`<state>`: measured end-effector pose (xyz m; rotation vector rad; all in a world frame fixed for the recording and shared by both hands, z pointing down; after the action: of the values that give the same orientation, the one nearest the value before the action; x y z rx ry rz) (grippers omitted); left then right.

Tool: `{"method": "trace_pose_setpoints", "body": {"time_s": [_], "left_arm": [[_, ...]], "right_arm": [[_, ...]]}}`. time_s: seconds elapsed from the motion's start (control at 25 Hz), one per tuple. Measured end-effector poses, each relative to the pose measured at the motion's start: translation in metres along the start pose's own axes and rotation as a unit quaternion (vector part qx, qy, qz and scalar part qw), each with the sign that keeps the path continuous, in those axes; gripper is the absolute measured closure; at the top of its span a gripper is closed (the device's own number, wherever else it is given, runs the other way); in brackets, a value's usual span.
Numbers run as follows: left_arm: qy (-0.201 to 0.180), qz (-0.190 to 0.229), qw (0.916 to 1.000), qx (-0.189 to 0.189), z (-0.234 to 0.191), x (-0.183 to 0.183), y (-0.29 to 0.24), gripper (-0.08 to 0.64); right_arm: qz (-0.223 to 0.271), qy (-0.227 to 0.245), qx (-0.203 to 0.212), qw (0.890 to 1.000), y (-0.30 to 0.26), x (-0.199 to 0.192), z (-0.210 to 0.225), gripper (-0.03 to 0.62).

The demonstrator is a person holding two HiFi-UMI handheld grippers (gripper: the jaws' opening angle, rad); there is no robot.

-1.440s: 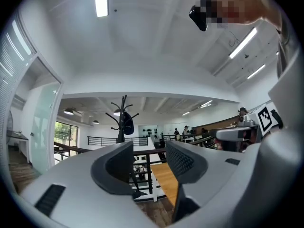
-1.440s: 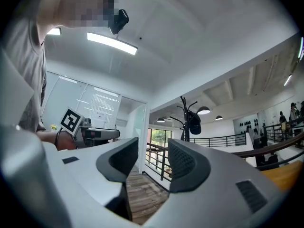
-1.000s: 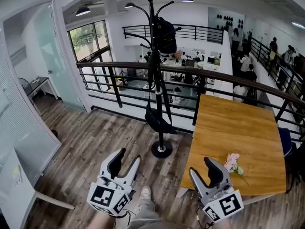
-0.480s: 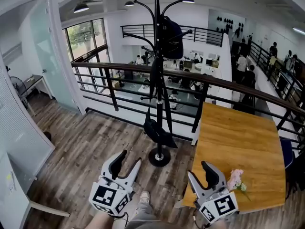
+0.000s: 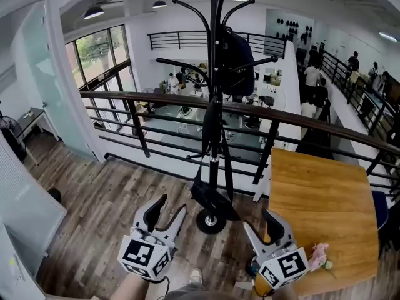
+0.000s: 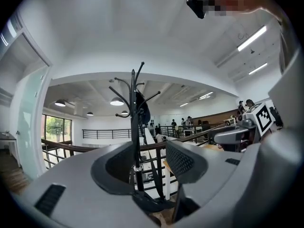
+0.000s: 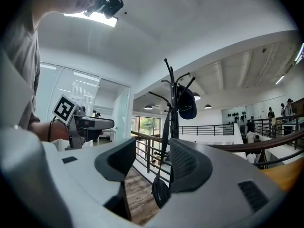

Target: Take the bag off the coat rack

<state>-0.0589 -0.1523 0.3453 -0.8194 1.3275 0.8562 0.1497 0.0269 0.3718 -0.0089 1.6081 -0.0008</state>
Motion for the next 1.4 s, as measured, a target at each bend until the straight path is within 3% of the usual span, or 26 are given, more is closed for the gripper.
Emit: {"method": "trace_pose_setpoints", "body": {"time_s": [0.32, 0.56, 1.04, 1.4], "left_arm": [[-0.007, -0.002, 0.9993, -0.037, -0.071, -0.007, -0.078, 0.342], [-0.024, -0.001, 0.9976, -0.066, -0.096, -0.007, -0.128, 0.342], [-0.020, -0.015, 0.9943, -0.103, -0.102, -0.015, -0.202, 0.342], [-0.002, -0.059, 0.9947, -0.085, -0.093, -0.042, -0.242, 0.342]], "right_arm": [[-0.015, 0.013, -0.025, 0.999, -0.097, 0.003, 0.017, 0.373], [-0.020, 0.017, -0.042, 0.999, -0.151, 0.000, 0.037, 0.373], [-0.031, 0.012, -0.063, 0.997, -0.226, -0.014, 0.074, 0.373], [-0.056, 0.012, -0.029, 0.998, -0.268, -0.029, 0.099, 0.373]]}}
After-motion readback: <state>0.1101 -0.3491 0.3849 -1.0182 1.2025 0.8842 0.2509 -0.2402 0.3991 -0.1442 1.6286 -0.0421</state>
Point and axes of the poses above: the fingertips, and each gripper's own axes: y backward along the fingers, z to its right, x out of its top, the point moved 8 cm from there along y, backward along the fingers, and after that the axes turned 1 degree about x, right-handed, at the moved point
